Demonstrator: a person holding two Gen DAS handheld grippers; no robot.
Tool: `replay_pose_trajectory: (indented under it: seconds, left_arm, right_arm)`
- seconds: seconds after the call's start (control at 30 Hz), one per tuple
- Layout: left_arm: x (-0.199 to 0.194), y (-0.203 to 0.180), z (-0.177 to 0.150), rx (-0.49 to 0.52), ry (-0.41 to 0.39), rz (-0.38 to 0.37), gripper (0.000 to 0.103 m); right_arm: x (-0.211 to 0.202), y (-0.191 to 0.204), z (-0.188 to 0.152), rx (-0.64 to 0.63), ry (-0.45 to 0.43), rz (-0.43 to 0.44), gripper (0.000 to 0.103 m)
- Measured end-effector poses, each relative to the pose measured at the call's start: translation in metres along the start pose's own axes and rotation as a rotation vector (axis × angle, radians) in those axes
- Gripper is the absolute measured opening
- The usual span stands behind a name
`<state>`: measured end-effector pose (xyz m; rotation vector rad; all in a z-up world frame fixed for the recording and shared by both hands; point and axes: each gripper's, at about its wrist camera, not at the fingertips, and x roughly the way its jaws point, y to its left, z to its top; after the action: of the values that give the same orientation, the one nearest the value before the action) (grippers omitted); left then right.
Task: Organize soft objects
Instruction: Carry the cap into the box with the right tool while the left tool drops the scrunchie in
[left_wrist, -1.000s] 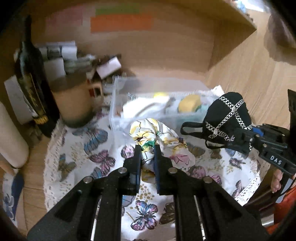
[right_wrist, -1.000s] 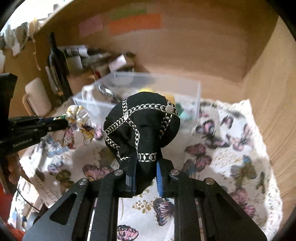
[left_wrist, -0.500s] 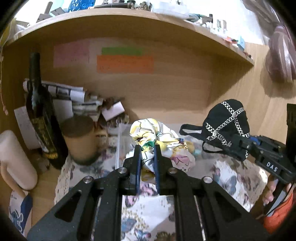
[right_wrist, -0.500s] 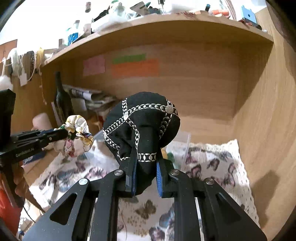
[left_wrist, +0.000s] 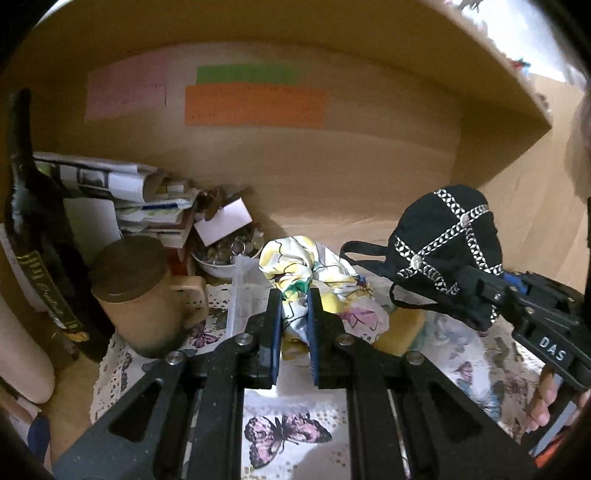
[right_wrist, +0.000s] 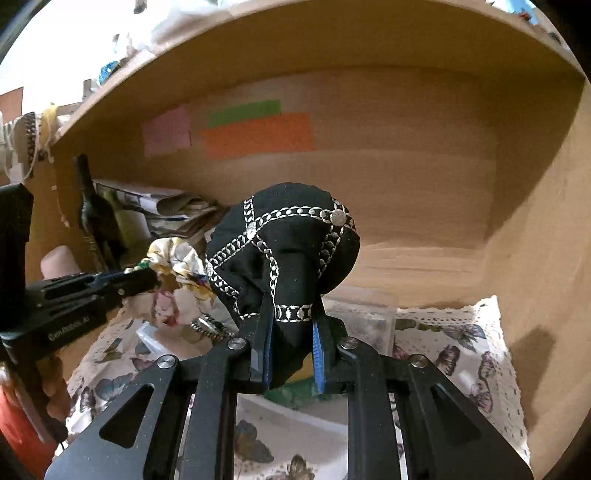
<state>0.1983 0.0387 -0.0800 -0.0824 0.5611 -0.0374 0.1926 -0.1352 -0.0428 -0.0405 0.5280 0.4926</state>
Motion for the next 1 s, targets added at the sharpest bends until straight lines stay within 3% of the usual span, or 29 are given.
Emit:
replay_pose_trajectory:
  seconds: [0.27, 0.53, 0.73, 0.8, 0.87, 1.0]
  left_arm:
    - [0.045, -0.002, -0.006, 0.014, 0.101, -0.006, 0.012]
    - [0.065, -0.007, -0.013, 0.041, 0.167, -0.018, 0.012]
    - [0.065, -0.009, -0.015, 0.060, 0.172, -0.010, 0.023]
    - [0.063, -0.009, -0.014, 0.059, 0.171, -0.012, 0.027]
    - [0.059, -0.010, -0.014, 0.058, 0.168, -0.018, 0.032]
    - [0.040, -0.012, -0.013, 0.055, 0.137, -0.023, 0.038]
  right_arm:
    - [0.040, 0.000, -0.005, -0.006, 0.093, 0.010, 0.015]
    - [0.073, -0.002, -0.017, -0.005, 0.193, 0.012, 0.016]
    - [0.073, 0.000, -0.020, -0.025, 0.204, -0.001, 0.023]
    - [0.071, 0.000, -0.020, -0.032, 0.202, -0.010, 0.033]
    - [0.065, 0.000, -0.020, -0.038, 0.188, -0.016, 0.037]
    - [0.053, -0.002, -0.016, -0.033, 0.164, -0.013, 0.039]
